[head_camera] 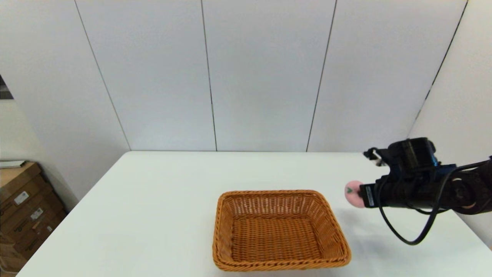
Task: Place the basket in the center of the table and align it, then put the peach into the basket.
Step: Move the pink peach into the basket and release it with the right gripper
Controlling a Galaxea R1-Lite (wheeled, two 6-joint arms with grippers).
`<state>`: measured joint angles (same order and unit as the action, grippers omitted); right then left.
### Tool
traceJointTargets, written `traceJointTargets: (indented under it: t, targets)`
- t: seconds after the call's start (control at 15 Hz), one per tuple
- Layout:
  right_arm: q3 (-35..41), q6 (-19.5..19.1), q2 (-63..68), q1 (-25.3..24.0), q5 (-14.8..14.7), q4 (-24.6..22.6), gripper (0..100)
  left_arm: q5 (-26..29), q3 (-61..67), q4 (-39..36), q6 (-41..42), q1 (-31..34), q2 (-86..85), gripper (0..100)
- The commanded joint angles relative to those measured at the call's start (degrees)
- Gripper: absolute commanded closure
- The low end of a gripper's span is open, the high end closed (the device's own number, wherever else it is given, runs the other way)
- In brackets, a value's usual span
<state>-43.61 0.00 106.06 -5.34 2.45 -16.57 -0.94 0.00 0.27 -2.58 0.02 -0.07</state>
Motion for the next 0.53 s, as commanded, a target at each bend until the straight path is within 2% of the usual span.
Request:
traceJointTargets:
  t: [0.07,0.27,0.4,0.53]
  targets:
    - [-0.25,-0.09,-13.86,-6.61,-0.08,-5.05,100,-0.03,0.00,0.00,-0.05,-0.02,-0.01,0]
    - [1.15,0.35,-14.21,-16.63,-0.08,-4.88,100,-0.03,0.00,0.00,-0.05,-0.02,-0.01,0]
    - [2.03,3.78,-12.63,-23.93,-0.25,-4.88,100,-0.03,0.00,0.00,-0.05,0.06,-0.01,0]
    - [2.39,4.22,-10.52,-27.97,-0.34,-4.88,100,-0.03,0.00,0.00,-0.05,0.06,-0.01,0]
